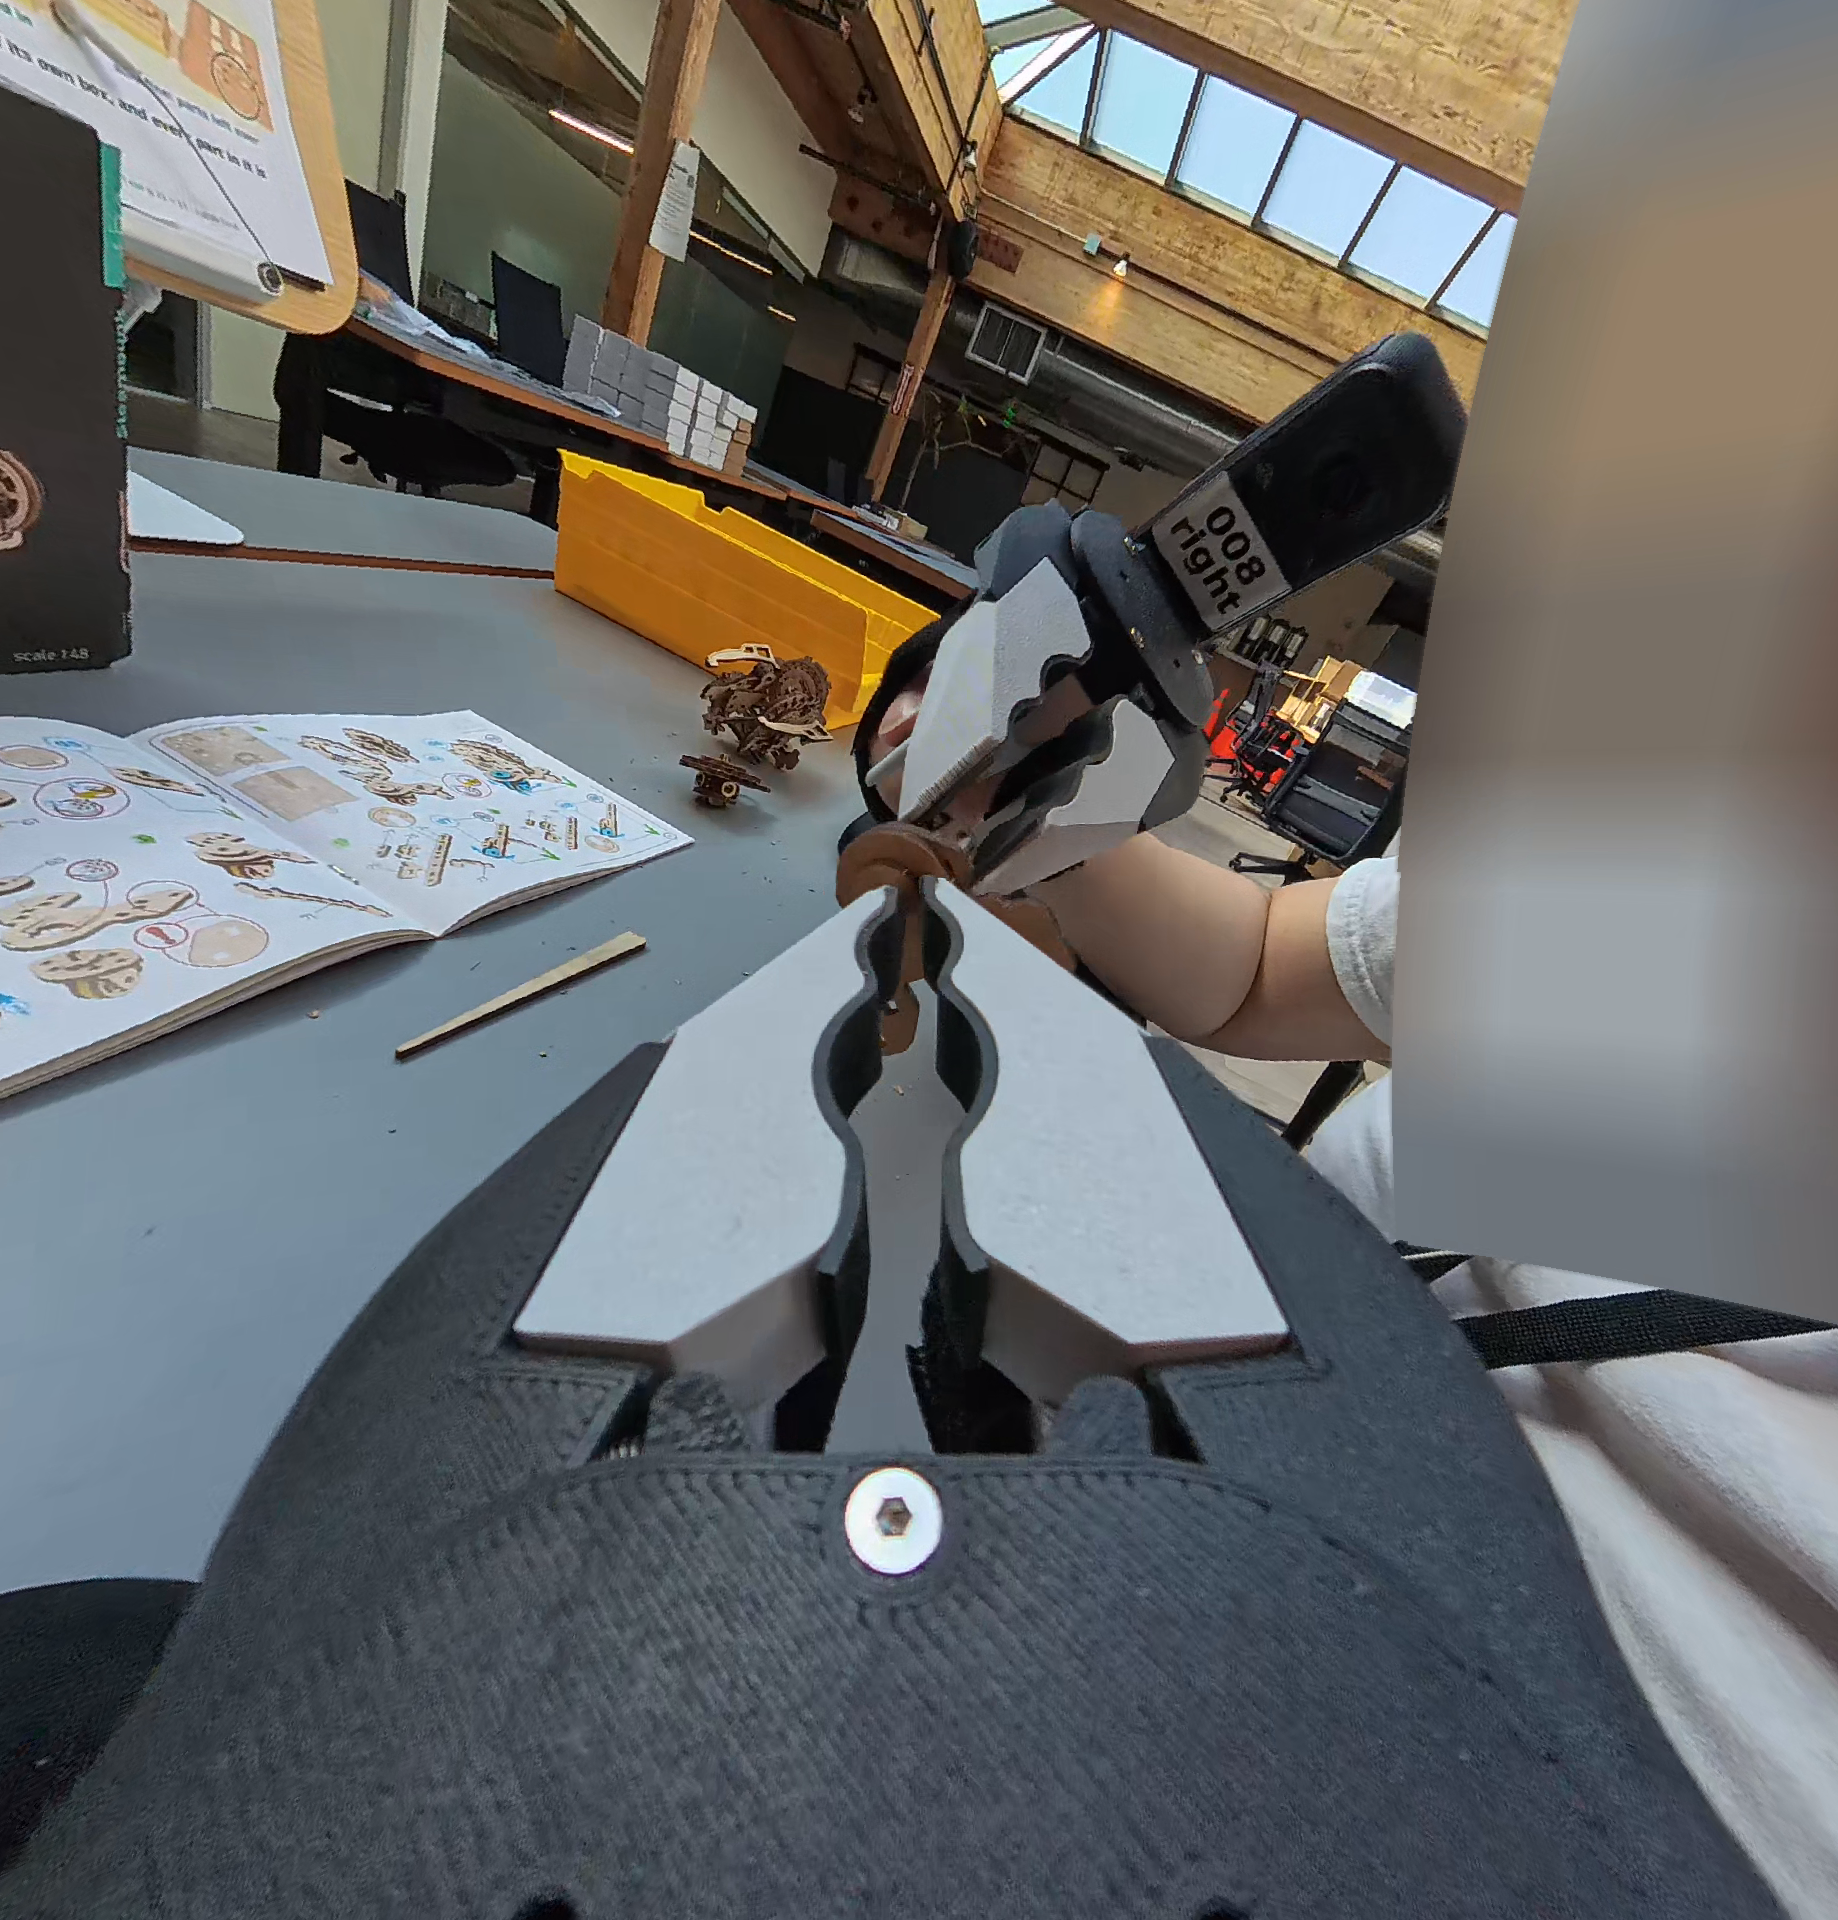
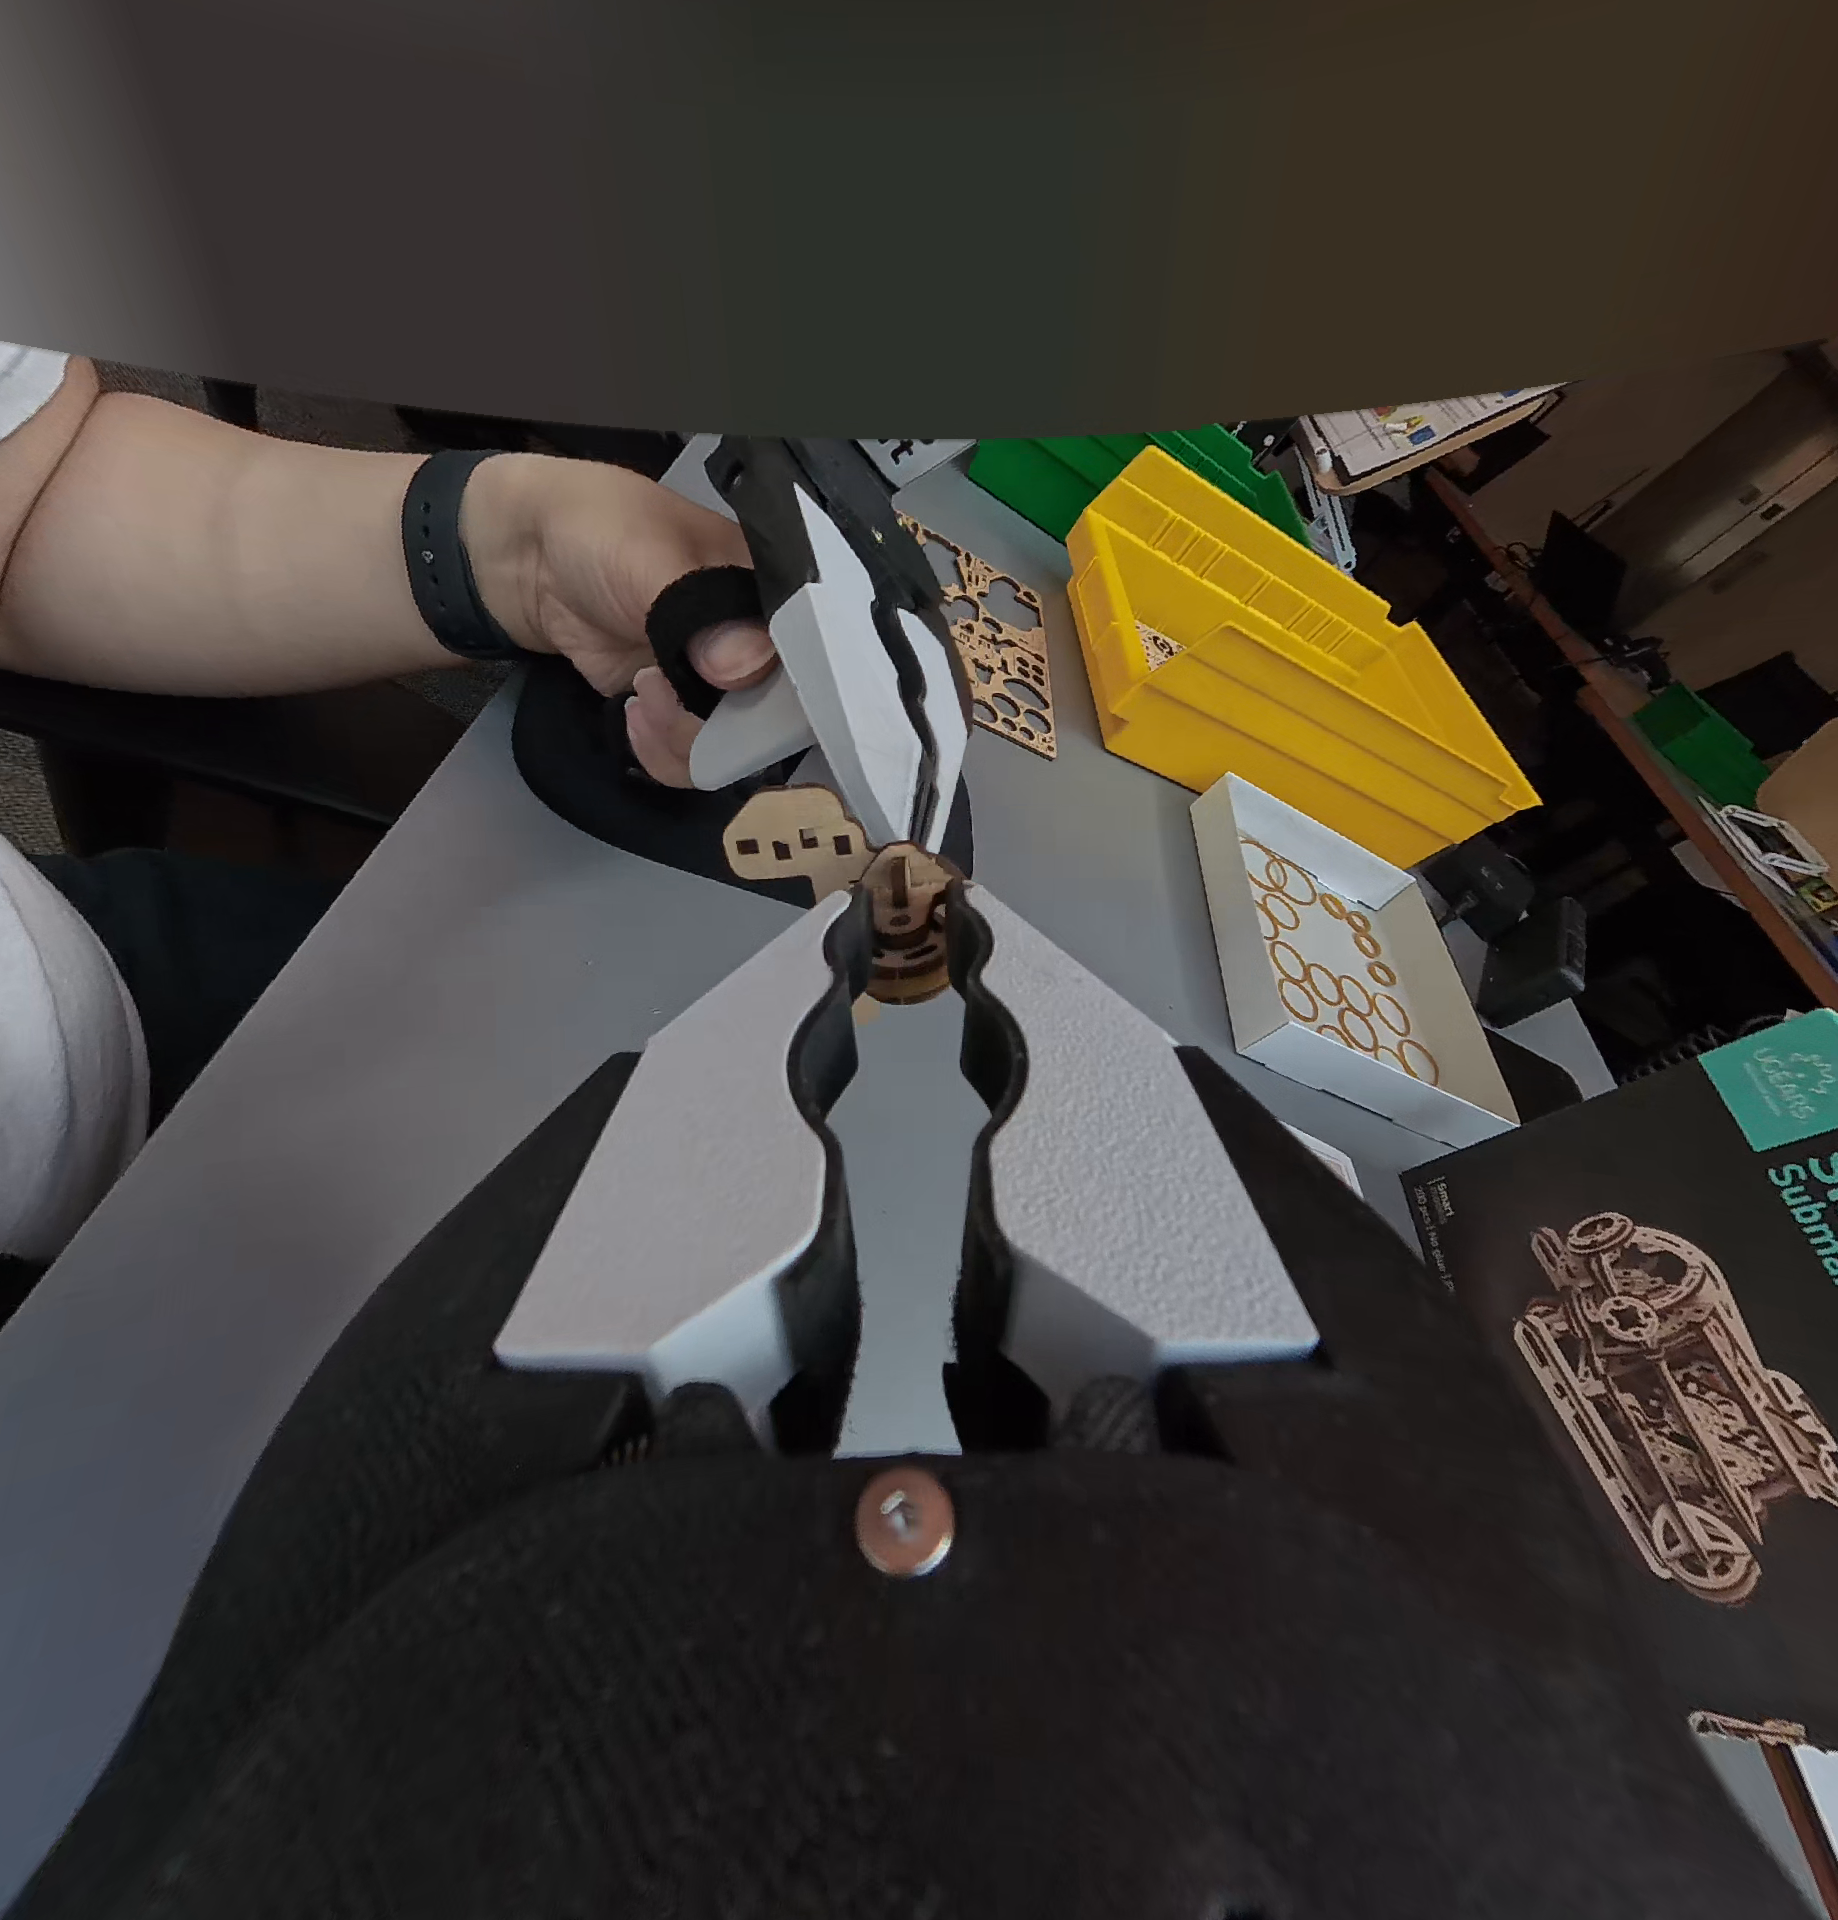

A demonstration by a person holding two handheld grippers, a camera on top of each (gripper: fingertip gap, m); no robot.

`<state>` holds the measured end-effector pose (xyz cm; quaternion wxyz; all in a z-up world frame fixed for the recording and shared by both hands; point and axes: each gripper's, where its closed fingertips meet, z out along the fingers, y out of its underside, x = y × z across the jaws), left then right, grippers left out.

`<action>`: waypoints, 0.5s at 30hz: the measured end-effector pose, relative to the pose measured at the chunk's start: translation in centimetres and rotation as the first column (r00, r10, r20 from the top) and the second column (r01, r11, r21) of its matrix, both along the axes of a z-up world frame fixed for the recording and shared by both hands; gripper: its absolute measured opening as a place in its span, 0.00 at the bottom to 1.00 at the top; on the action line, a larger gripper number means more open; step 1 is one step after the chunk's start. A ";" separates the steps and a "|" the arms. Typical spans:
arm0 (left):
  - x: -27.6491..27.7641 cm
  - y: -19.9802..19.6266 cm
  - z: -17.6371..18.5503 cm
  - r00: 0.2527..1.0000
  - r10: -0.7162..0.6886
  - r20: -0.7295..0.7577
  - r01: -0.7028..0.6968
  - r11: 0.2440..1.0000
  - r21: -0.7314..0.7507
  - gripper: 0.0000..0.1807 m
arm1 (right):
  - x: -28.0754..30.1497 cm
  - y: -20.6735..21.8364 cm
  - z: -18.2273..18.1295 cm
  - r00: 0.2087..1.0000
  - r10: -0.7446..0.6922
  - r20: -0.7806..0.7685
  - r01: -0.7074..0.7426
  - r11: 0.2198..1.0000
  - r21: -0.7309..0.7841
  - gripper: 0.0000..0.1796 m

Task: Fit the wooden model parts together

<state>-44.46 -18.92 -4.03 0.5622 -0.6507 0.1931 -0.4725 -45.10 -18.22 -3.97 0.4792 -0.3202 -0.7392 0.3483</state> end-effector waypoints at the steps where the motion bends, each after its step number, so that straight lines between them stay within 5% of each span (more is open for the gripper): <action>1: 0.1 0.0 0.0 1.000 -0.007 0.012 0.007 1.000 -0.004 0.00 | 0.1 -0.1 0.0 1.000 0.002 0.005 -0.002 1.000 0.005 0.07; 15: 0.1 0.4 0.7 0.987 -0.014 0.160 0.021 0.999 -0.042 0.00 | 0.4 -0.1 0.8 0.998 -0.007 -0.066 0.014 0.995 0.100 0.07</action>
